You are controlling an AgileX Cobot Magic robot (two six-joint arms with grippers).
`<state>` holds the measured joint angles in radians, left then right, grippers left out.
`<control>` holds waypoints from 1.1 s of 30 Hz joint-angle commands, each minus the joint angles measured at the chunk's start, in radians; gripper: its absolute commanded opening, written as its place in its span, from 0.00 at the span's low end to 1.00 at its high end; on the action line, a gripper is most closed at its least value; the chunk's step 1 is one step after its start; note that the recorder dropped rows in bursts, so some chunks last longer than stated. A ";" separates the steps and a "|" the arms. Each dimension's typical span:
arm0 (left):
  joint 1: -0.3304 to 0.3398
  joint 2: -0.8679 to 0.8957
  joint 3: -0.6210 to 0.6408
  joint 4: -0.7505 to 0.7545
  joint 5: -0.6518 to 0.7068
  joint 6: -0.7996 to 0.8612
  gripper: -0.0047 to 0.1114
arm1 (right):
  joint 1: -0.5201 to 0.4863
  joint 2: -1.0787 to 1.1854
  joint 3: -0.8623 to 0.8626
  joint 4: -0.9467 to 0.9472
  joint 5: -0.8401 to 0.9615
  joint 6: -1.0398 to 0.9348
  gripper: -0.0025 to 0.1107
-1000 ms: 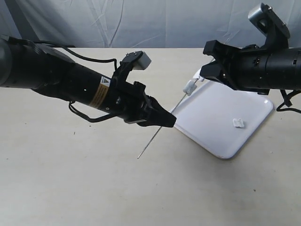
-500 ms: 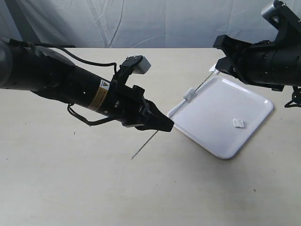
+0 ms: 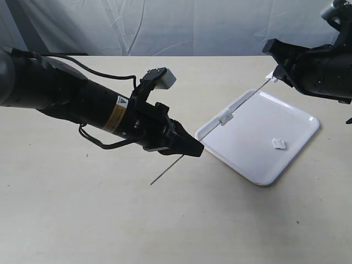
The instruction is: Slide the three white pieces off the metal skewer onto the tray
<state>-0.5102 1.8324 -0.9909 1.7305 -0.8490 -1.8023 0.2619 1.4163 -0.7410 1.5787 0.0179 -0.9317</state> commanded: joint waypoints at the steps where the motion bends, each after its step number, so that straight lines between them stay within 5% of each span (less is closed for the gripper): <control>1: -0.007 -0.004 0.010 0.014 0.023 0.007 0.04 | -0.005 -0.004 -0.004 0.000 -0.108 -0.009 0.06; 7: -0.007 -0.004 0.010 0.014 0.037 0.007 0.04 | -0.005 -0.004 -0.004 -0.013 -0.164 -0.009 0.06; 21: -0.001 -0.005 -0.028 0.014 0.121 0.000 0.04 | -0.003 0.163 0.087 -0.015 0.030 -0.009 0.06; 27: 0.001 -0.005 -0.028 0.014 0.177 -0.057 0.04 | -0.003 0.164 0.087 -0.004 0.025 -0.009 0.34; 33: 0.001 -0.007 -0.028 0.001 0.167 -0.049 0.04 | -0.003 0.147 0.030 -0.019 0.349 -0.034 0.35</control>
<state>-0.5099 1.8324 -1.0136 1.7522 -0.6689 -1.8688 0.2619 1.5774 -0.6817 1.5727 0.2141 -0.9387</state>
